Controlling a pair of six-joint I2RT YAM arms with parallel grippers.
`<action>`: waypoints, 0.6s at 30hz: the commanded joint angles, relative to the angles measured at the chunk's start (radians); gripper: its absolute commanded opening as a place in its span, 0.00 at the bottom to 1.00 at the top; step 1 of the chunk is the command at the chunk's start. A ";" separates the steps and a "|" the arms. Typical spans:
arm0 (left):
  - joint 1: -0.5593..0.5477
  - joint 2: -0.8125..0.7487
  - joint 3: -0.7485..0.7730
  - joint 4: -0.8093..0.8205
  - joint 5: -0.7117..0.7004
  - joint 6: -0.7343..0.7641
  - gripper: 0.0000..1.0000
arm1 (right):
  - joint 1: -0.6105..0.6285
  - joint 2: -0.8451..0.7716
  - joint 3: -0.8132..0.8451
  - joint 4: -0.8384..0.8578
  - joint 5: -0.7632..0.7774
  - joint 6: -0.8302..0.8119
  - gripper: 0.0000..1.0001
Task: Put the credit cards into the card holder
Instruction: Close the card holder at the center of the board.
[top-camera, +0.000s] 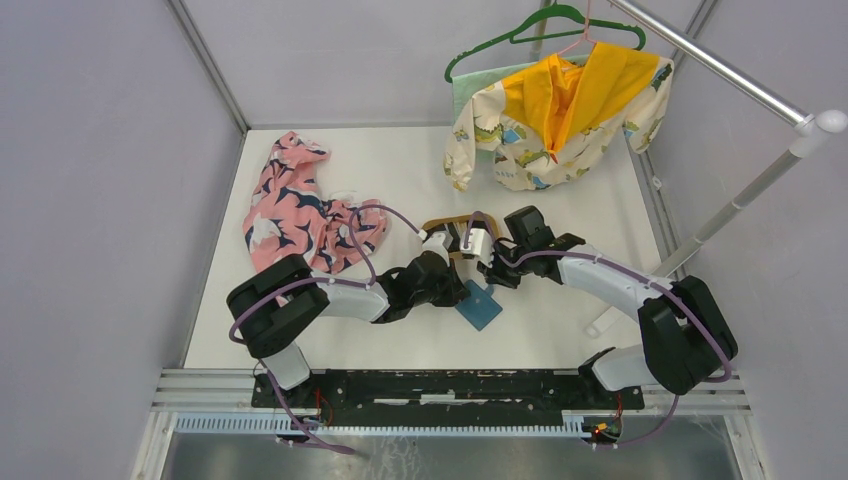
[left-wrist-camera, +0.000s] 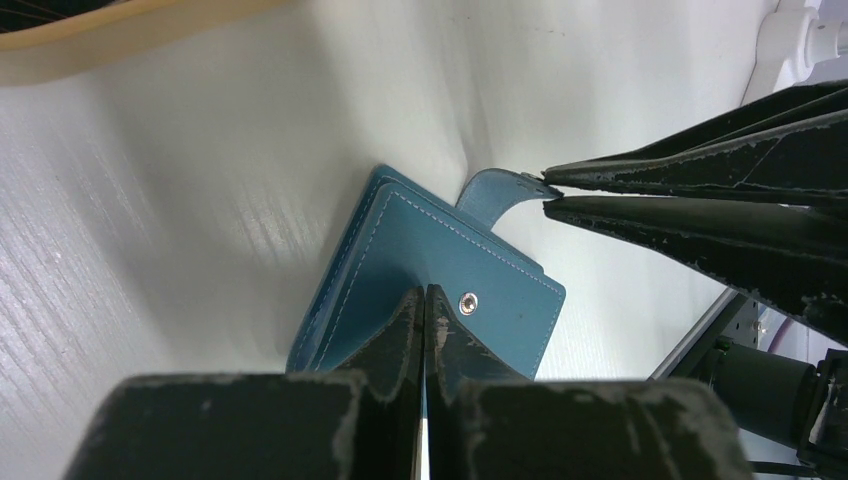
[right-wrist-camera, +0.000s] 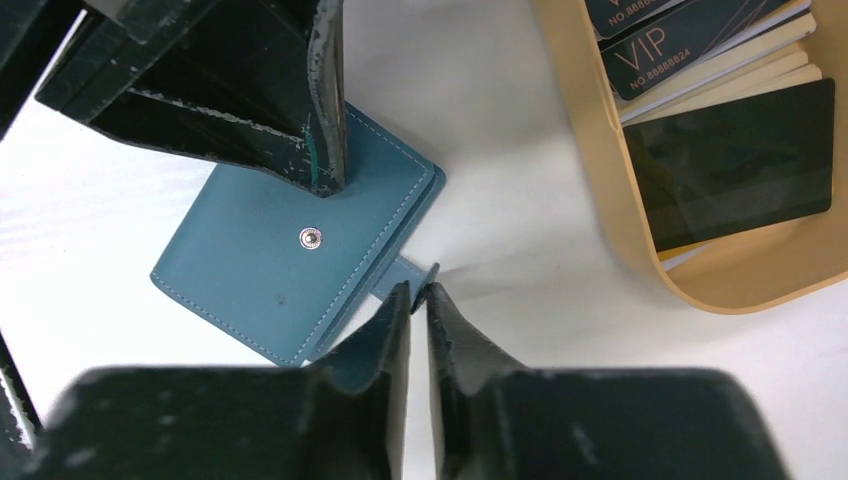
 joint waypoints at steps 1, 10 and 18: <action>0.003 0.008 0.001 0.011 0.006 0.009 0.02 | 0.002 -0.004 0.020 0.028 0.033 0.020 0.10; 0.003 -0.011 -0.012 0.017 0.004 -0.015 0.02 | -0.012 -0.008 0.022 0.026 -0.059 0.038 0.00; 0.003 -0.017 -0.043 0.052 0.000 -0.068 0.02 | -0.015 0.018 -0.004 0.055 -0.151 0.068 0.00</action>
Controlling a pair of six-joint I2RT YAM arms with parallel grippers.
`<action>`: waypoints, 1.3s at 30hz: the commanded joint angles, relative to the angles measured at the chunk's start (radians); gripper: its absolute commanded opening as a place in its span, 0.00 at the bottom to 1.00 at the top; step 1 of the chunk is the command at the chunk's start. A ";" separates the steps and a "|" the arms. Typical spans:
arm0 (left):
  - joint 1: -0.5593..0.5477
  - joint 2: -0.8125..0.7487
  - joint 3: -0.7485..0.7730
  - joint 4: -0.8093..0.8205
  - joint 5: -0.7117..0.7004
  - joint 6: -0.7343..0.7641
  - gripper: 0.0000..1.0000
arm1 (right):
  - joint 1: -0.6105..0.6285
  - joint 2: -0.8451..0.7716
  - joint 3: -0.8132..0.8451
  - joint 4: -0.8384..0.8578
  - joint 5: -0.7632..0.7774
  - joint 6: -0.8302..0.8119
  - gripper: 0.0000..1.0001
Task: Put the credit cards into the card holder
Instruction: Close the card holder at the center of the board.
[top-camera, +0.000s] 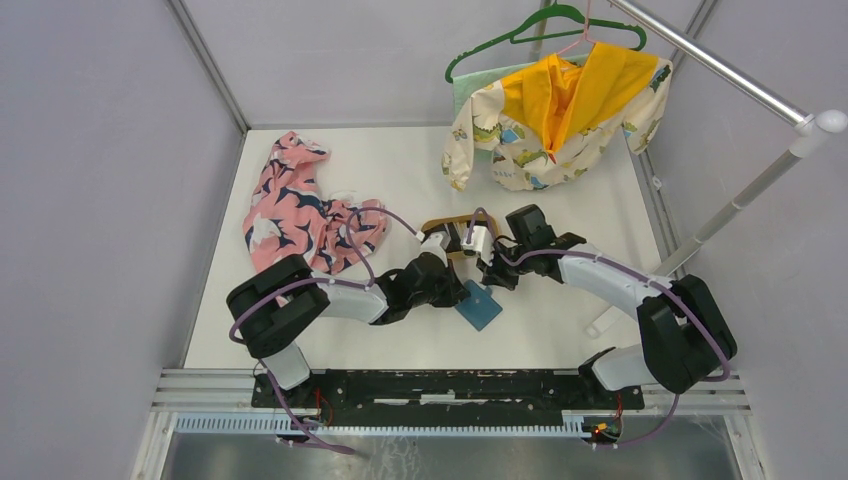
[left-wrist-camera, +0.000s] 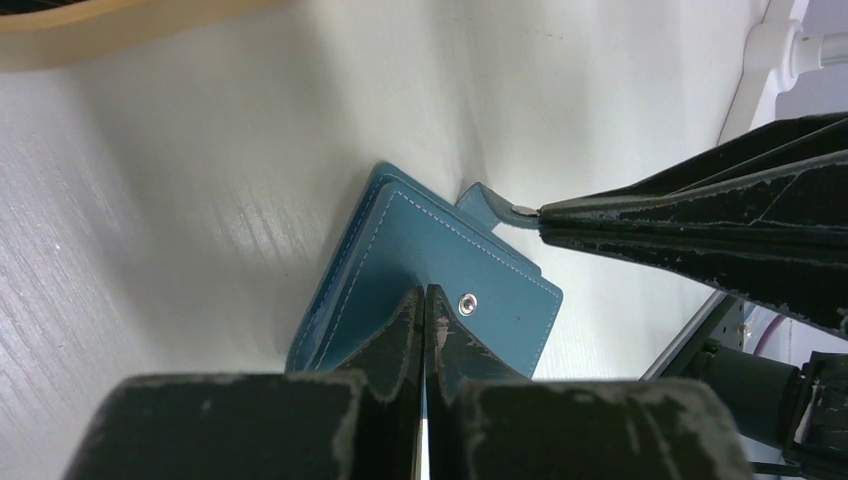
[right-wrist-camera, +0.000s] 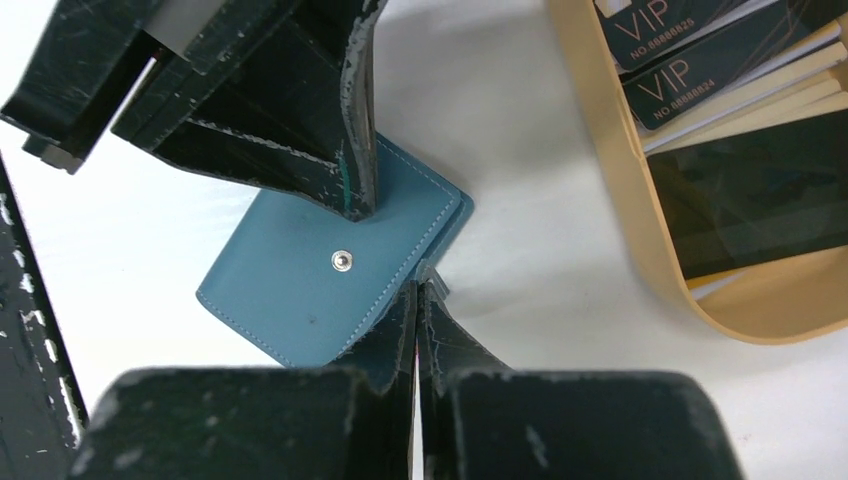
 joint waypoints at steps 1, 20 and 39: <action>0.002 -0.014 -0.024 0.025 0.000 -0.051 0.02 | -0.002 0.021 -0.007 0.040 -0.085 0.024 0.00; -0.019 -0.040 -0.060 0.089 -0.011 -0.061 0.02 | -0.001 0.041 -0.077 0.074 -0.198 0.071 0.00; -0.018 -0.124 -0.011 -0.030 -0.103 -0.026 0.02 | -0.009 0.094 0.066 0.075 -0.184 0.055 0.00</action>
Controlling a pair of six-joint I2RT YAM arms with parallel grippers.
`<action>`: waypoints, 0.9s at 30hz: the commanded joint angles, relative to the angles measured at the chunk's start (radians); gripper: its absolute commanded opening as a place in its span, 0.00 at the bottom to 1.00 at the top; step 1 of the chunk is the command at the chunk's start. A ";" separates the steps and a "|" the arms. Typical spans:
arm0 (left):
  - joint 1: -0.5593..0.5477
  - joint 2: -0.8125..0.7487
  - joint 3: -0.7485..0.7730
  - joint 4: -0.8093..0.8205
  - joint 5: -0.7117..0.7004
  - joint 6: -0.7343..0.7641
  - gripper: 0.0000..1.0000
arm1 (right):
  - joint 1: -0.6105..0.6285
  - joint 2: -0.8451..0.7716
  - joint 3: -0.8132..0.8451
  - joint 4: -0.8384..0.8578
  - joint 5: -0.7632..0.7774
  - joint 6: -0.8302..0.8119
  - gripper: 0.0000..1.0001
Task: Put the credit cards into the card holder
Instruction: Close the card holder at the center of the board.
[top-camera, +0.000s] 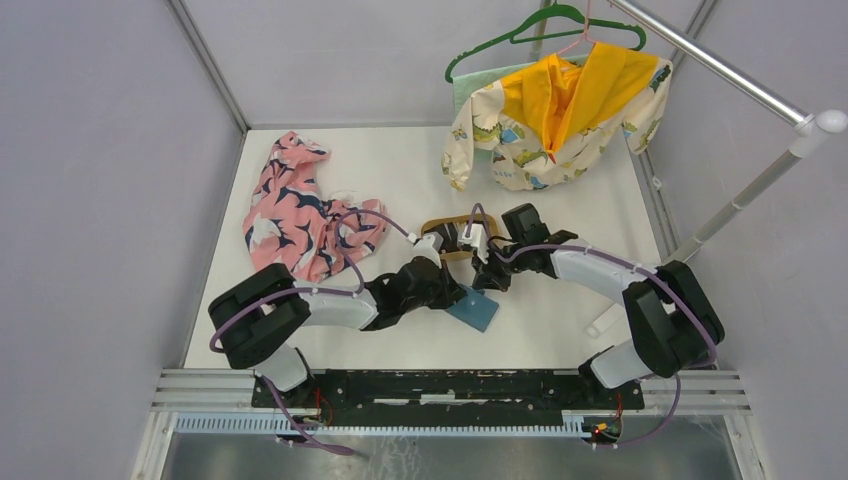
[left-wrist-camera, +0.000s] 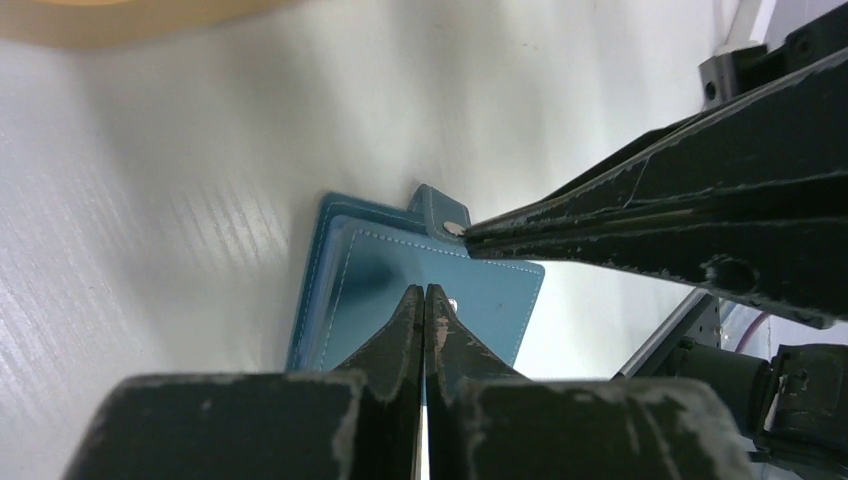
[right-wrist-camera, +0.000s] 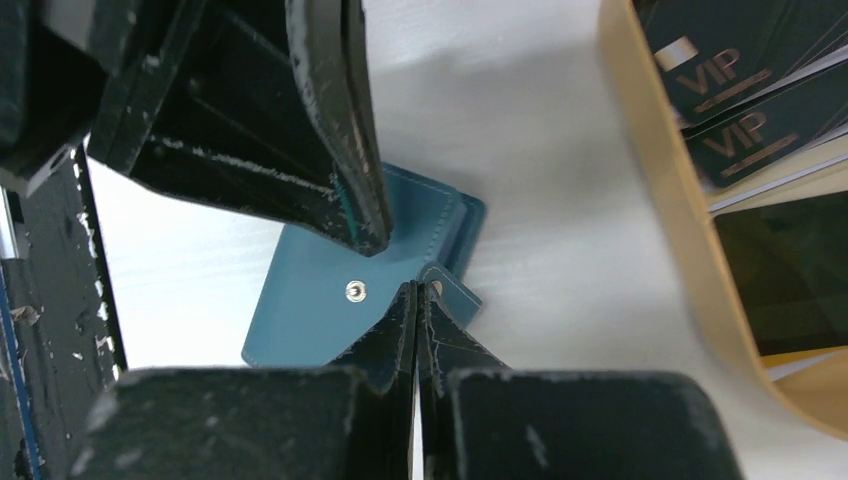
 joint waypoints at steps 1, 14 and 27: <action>0.002 -0.023 0.055 -0.050 -0.053 0.009 0.02 | 0.001 0.017 0.082 0.016 -0.023 -0.015 0.00; 0.003 -0.075 0.020 -0.075 0.018 0.093 0.02 | 0.002 -0.001 0.083 -0.057 -0.004 -0.120 0.00; 0.023 0.044 0.036 -0.024 0.052 0.049 0.02 | -0.001 -0.030 0.053 -0.113 0.048 -0.175 0.00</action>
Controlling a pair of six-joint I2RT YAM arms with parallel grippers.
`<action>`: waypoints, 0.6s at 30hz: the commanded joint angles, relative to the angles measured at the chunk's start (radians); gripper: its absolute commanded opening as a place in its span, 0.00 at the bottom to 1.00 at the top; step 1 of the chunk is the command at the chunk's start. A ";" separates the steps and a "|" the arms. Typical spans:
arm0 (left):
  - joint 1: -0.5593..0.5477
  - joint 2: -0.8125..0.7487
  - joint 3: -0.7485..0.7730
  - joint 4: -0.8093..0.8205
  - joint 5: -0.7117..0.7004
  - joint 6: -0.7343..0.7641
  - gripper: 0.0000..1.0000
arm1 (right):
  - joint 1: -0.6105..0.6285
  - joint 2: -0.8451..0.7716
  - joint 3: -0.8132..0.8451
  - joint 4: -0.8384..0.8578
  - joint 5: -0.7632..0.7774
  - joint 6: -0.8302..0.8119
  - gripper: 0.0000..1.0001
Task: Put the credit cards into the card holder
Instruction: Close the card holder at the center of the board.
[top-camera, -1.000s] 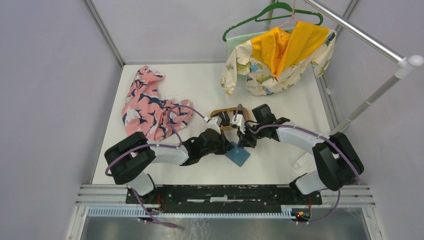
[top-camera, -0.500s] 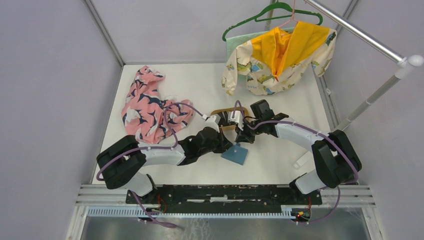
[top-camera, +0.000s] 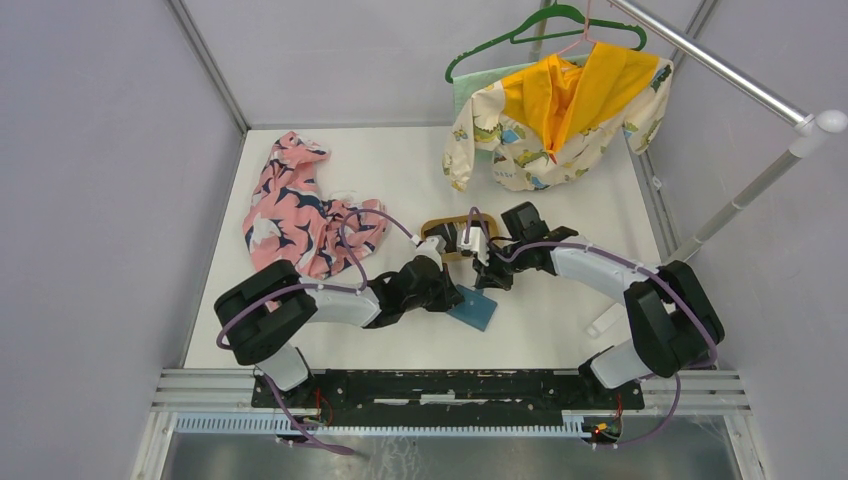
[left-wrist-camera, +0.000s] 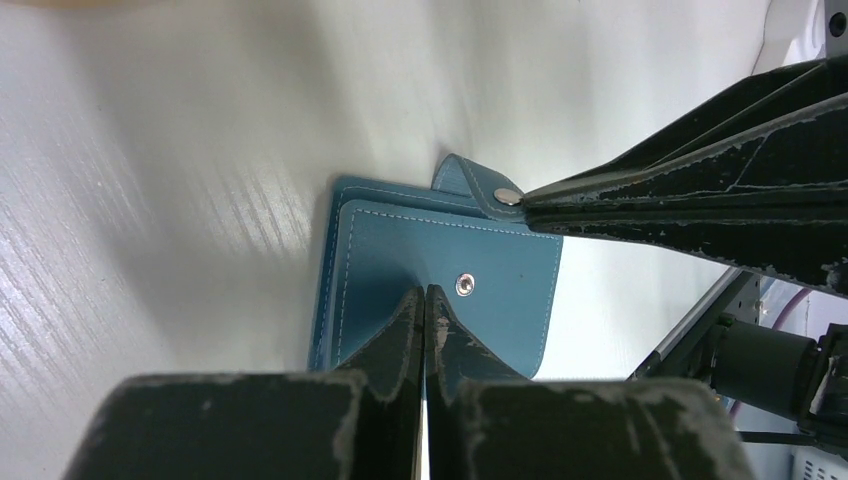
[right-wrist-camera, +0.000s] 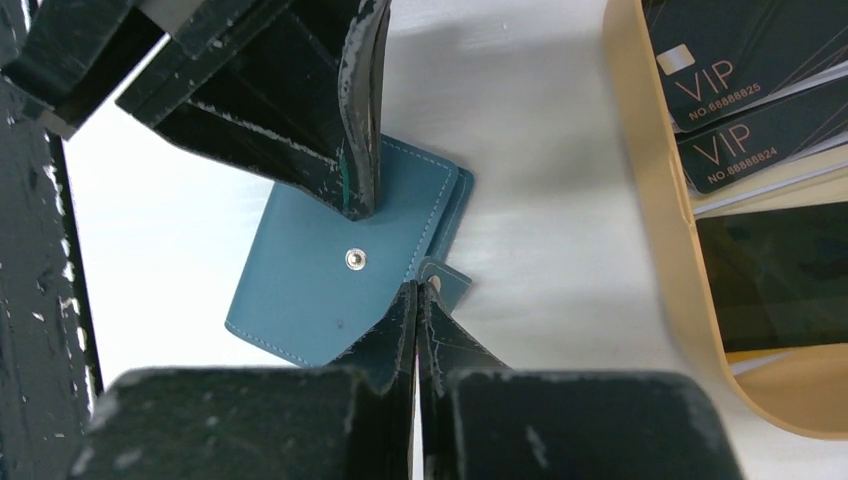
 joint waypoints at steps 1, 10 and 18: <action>0.005 0.011 0.014 0.040 -0.002 0.008 0.02 | 0.000 -0.056 -0.003 -0.051 0.052 -0.071 0.00; 0.005 0.027 -0.003 0.068 0.016 -0.005 0.02 | -0.005 -0.141 -0.066 -0.057 0.182 -0.097 0.11; 0.005 0.012 -0.008 0.072 0.025 0.003 0.02 | -0.043 -0.140 -0.019 -0.109 0.139 -0.085 0.37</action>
